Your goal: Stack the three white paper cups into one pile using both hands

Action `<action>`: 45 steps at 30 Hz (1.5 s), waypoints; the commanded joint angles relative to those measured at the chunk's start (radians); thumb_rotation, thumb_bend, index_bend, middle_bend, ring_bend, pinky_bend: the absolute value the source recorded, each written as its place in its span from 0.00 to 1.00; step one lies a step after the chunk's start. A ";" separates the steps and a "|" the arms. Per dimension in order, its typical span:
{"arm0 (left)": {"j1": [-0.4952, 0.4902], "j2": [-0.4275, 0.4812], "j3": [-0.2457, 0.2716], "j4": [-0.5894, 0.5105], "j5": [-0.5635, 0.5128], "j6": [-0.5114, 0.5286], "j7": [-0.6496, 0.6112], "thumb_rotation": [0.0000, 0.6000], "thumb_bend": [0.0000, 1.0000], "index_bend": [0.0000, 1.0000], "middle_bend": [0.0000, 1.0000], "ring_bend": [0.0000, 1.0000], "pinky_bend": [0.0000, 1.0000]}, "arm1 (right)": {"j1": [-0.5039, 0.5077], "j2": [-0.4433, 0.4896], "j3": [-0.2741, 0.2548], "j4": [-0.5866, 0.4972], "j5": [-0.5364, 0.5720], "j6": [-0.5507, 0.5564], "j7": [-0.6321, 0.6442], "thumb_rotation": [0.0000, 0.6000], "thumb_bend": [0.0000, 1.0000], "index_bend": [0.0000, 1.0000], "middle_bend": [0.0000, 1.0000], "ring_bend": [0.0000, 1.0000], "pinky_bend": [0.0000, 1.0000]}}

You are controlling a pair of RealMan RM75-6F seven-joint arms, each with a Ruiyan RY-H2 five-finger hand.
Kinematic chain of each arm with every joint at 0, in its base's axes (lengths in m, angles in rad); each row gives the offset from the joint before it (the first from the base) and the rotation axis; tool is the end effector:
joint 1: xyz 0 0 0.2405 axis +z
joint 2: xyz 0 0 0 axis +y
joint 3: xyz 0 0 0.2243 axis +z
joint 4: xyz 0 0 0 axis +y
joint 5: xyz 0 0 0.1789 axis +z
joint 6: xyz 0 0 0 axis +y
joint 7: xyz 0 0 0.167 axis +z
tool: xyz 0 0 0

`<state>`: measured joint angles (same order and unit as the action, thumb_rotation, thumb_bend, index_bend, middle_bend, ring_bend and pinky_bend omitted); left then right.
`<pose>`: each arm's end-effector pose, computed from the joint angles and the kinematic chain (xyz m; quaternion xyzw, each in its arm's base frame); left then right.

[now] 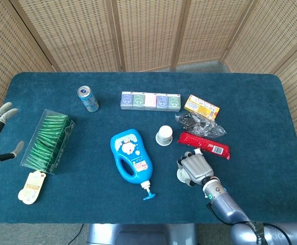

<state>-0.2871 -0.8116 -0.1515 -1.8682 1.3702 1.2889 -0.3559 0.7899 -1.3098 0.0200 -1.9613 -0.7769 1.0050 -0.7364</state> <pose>-0.2088 0.2591 0.2265 -0.5551 -0.4700 -0.4890 0.4815 -0.1237 -0.2733 0.0212 0.8071 -0.3841 0.2231 0.3890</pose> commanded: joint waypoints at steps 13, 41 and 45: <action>-0.005 -0.010 -0.010 0.001 0.001 -0.005 0.002 1.00 0.44 0.10 0.02 0.00 0.15 | 0.063 0.073 0.058 -0.115 0.029 0.012 0.014 1.00 0.30 0.41 0.40 0.21 0.65; 0.002 -0.003 -0.009 -0.002 0.006 -0.007 0.007 1.00 0.44 0.10 0.02 0.00 0.15 | 0.387 0.125 0.210 -0.041 0.377 -0.086 0.015 1.00 0.30 0.41 0.40 0.21 0.66; 0.000 -0.006 -0.010 -0.002 0.000 -0.011 0.015 1.00 0.44 0.10 0.02 0.00 0.15 | 0.427 0.122 0.212 0.006 0.413 -0.111 0.018 1.00 0.30 0.41 0.40 0.21 0.66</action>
<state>-0.2865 -0.8167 -0.1616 -1.8705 1.3704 1.2781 -0.3420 1.2049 -1.1867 0.2297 -1.9695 -0.3749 0.9046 -0.7208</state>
